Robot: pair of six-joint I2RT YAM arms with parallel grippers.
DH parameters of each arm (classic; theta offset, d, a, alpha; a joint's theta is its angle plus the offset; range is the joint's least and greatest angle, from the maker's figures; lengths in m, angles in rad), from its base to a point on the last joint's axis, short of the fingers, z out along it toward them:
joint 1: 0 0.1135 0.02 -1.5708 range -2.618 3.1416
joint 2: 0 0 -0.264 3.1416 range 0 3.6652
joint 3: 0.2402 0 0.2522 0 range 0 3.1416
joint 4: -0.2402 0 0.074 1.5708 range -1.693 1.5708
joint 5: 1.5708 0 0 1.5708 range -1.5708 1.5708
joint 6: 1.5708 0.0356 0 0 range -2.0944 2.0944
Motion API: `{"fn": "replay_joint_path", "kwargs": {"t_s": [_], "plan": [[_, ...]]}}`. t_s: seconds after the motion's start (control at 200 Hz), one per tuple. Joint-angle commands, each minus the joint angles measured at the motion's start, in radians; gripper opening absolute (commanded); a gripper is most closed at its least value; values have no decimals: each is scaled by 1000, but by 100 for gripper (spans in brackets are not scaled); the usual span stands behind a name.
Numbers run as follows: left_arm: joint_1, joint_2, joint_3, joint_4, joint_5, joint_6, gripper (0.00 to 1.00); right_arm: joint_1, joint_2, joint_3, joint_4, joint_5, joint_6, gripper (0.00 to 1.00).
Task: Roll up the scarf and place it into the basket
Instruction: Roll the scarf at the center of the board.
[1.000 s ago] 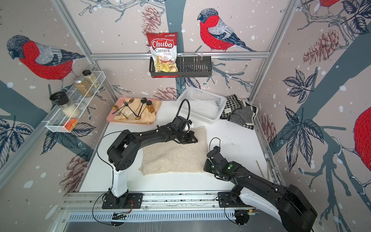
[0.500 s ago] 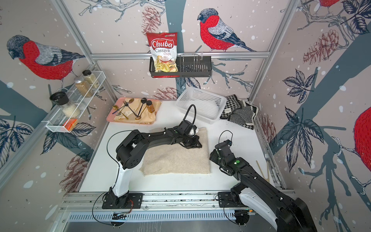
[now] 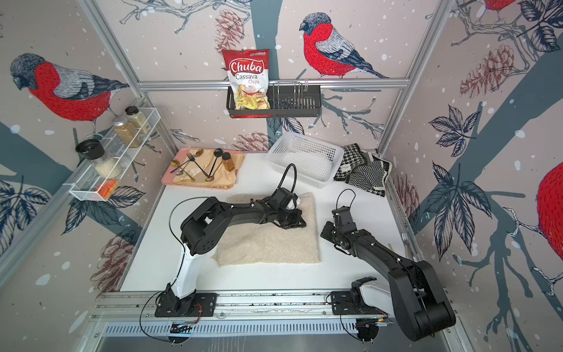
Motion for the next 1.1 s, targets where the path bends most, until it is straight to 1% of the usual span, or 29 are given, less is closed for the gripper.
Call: {"fn": "replay_joint_path", "kwargs": {"t_s": [0.0,0.055,0.14,0.18,0.225,0.31,0.415,0.625,0.705,0.936,1.096], "plan": [[-1,14,-29,9,-31,-17,0,-3,74,7,144,-78,-46,2],[-1,7,-52,50,-7,-19,0,-2,114,9,186,-112,-53,3],[3,-36,-130,193,46,-52,0,0,174,18,238,-160,-62,2],[5,-61,-162,244,54,-60,0,1,190,20,266,-179,-60,2],[6,-84,-181,263,54,-54,0,2,199,18,299,-203,-55,2],[6,-111,-185,240,50,-32,0,0,216,21,346,-231,-49,2],[6,-134,-192,222,46,-14,0,-1,247,47,358,-249,-47,2],[11,-121,-200,203,30,-7,0,16,252,64,381,-296,-32,2],[19,-122,-219,222,30,-20,0,37,244,70,372,-300,-32,2],[56,-142,-233,208,24,-11,0,97,243,79,358,-283,-25,2],[83,-163,-265,222,28,-15,0,151,246,113,347,-267,-19,2]]}}
